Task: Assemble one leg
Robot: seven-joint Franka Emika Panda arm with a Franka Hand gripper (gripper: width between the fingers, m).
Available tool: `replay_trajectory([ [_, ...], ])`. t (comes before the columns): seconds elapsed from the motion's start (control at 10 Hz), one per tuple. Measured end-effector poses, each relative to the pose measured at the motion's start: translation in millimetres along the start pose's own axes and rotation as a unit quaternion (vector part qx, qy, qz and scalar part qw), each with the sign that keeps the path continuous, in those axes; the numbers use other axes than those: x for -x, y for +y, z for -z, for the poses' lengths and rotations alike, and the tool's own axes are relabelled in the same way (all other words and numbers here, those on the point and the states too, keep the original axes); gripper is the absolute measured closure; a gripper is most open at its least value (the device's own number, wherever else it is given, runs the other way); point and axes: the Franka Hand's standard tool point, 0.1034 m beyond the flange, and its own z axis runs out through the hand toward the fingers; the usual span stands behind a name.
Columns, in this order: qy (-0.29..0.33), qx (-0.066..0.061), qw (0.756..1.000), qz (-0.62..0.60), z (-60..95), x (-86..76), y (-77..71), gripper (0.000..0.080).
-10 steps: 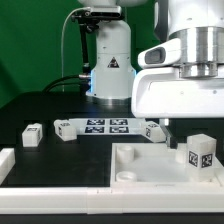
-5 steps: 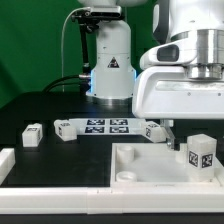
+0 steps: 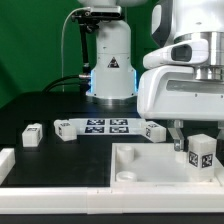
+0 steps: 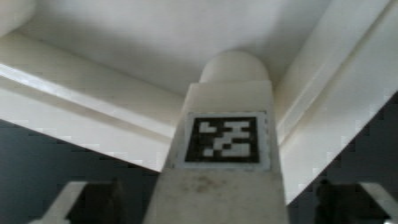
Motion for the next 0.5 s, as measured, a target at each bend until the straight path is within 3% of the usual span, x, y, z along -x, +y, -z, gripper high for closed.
replay_trajectory([
  [0.1,0.0,0.0,1.0,0.0,-0.1,-0.1,-0.2,0.0407],
  [0.2,0.0,0.0,1.0,-0.003,0.0,-0.4,0.0,0.0505],
  [0.5,0.0,0.0,0.999,-0.035,-0.4,-0.1,0.5,0.0505],
])
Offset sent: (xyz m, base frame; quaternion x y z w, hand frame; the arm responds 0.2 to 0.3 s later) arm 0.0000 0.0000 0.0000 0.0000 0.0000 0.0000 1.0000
